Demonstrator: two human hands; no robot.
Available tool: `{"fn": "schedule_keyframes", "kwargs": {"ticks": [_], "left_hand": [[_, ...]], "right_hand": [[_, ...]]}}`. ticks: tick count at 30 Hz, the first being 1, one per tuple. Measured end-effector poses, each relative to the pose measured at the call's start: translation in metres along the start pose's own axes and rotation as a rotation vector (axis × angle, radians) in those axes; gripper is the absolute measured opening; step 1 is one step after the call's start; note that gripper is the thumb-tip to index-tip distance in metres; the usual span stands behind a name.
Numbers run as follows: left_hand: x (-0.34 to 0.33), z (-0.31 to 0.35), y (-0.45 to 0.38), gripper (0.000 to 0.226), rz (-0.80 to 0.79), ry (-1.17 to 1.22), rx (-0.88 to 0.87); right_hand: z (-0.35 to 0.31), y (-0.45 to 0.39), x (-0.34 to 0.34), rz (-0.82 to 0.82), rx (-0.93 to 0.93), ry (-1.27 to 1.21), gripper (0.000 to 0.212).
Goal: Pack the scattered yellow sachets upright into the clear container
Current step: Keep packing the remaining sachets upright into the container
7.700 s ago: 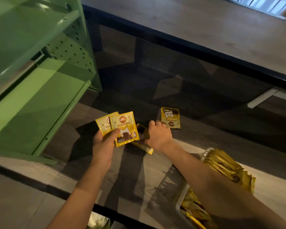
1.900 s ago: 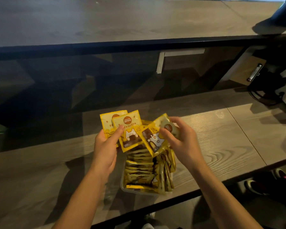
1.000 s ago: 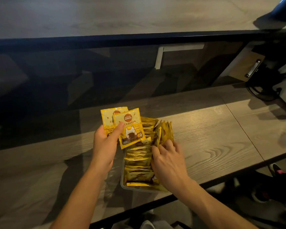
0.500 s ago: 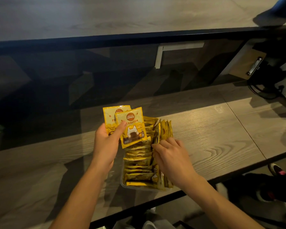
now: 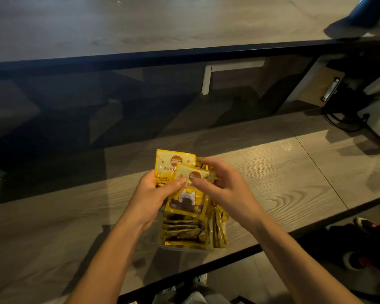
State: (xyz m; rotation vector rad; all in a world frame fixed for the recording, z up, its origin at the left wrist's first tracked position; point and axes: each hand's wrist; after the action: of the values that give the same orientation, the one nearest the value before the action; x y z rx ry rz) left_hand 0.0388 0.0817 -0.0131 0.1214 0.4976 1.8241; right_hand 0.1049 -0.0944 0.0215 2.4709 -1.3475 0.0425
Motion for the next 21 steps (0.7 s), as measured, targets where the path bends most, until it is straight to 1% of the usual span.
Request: {"fn": "schedule_keyframes", "kwargs": {"ticks": [1,3,4,5,7,9,11,13,18,21], "left_hand": [[0.0,-0.001,0.0,0.044,-0.015,-0.009,0.004],[-0.001,-0.002,0.002,0.031,-0.017,-0.009,-0.008],[-0.001,-0.002,0.003,0.025,0.009,0.005,-0.009],[-0.001,-0.002,0.004,0.024,0.052,0.019,-0.005],[0.001,-0.005,0.004,0.022,0.164,0.029,-0.002],[0.004,-0.007,0.006,0.016,0.252,0.04,-0.027],[0.005,-0.009,0.011,0.012,0.293,0.036,-0.062],[0.004,-0.012,0.017,0.012,0.296,0.026,-0.086],[0.002,-0.019,0.028,0.012,0.277,0.004,-0.104],[0.002,-0.021,0.031,0.012,0.282,-0.005,-0.105]], "right_hand": [[-0.003,0.0,0.0,-0.015,0.031,0.025,0.042],[-0.005,0.004,0.001,-0.024,0.092,0.079,0.017],[-0.004,0.007,0.003,-0.015,0.11,0.09,0.009],[-0.003,0.011,0.005,0.014,0.122,0.096,0.004],[-0.001,0.019,0.009,0.113,0.168,0.153,0.01],[0.0,0.031,0.013,0.174,0.25,0.274,0.019],[0.005,0.044,0.013,0.172,0.367,0.392,0.033],[0.012,0.054,0.009,0.171,0.414,0.443,0.043],[0.03,0.067,-0.013,0.189,0.37,0.658,0.037],[0.036,0.068,-0.023,0.15,0.374,0.746,0.039]]}}
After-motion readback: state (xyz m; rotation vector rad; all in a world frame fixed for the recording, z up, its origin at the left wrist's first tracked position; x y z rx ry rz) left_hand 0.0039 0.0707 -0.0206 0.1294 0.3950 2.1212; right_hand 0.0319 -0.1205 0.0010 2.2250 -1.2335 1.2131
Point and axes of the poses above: each hand's wrist, its own y-axis away from the middle knuckle, its own x-axis out of the back of the hand, z = x × y, and after that the axes turned 4 degrees about -y, right-handed
